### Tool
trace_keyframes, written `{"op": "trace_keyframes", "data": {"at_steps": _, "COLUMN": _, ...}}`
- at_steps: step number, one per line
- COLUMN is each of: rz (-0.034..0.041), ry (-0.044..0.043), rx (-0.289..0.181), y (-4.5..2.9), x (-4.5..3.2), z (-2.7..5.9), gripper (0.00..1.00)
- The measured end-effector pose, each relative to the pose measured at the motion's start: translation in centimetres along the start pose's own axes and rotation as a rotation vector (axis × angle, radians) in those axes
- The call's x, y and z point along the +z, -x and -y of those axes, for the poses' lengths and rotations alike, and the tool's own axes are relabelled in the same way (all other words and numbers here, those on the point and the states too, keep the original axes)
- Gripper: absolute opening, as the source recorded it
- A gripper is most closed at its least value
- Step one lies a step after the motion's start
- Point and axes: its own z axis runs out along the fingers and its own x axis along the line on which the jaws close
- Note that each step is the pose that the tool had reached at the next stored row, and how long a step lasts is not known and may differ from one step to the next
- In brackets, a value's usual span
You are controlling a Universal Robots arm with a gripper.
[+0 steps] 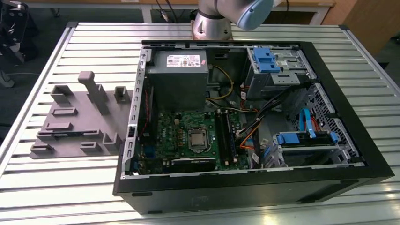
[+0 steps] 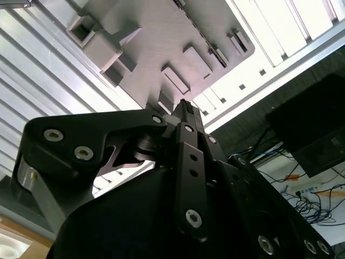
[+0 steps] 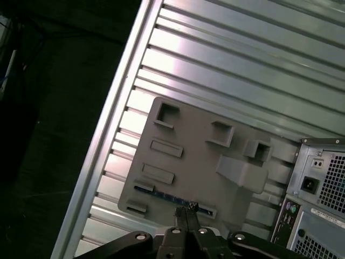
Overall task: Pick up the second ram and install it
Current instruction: 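Pick up the second ram and move it above second insertion slot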
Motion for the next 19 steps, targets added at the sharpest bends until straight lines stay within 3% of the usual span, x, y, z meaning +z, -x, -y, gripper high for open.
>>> {"op": "trace_keyframes", "data": {"at_steps": 19, "rz": -0.0074, "ry": 0.0016, "rx": -0.165, "y": -0.89, "x": 0.02, "z": -0.29, "gripper": 0.11}}
